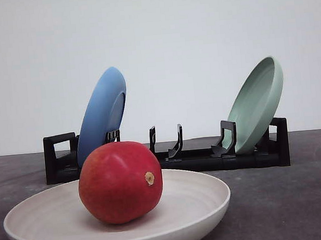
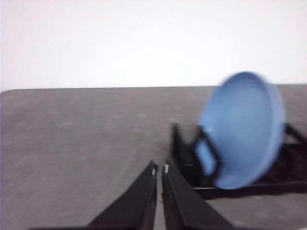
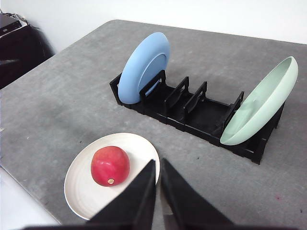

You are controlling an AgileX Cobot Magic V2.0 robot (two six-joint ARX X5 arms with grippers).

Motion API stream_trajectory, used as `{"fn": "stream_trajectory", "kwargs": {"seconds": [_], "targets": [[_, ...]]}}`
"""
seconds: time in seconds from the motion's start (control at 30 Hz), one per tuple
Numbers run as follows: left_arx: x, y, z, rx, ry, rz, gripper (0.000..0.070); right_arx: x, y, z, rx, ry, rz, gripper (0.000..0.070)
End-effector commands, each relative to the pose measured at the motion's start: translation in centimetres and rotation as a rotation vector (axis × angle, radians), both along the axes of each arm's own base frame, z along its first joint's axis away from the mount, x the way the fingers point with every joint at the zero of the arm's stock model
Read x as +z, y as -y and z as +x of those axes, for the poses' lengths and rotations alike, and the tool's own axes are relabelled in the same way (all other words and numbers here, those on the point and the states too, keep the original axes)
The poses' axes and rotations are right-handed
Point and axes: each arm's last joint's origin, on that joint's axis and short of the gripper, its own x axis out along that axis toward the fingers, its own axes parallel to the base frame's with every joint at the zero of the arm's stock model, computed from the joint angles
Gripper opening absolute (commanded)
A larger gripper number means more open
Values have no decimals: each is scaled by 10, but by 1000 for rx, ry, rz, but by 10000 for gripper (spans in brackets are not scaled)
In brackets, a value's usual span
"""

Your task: Place pomegranate in white plate

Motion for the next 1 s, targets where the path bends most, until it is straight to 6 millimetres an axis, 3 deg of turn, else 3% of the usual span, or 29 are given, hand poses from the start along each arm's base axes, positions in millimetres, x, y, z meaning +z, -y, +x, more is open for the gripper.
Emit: {"fn": "stream_trajectory", "kwargs": {"seconds": [0.0, 0.17, 0.33, 0.6, 0.97], "targets": [[-10, -3, 2, 24, 17, 13, 0, 3, 0, 0, 11, 16, 8, 10], [-41, -8, 4, 86, 4, 13, 0, 3, 0, 0, 11, 16, 8, 10], [-59, -11, 5, 115, -22, 20, 0, 3, 0, 0, 11, 16, 8, 10], [-78, -12, 4, 126, -27, 18, 0, 3, 0, 0, 11, 16, 8, 10], [-89, -13, 3, 130, -43, 23, 0, 3, 0, 0, 11, 16, 8, 10]]}}
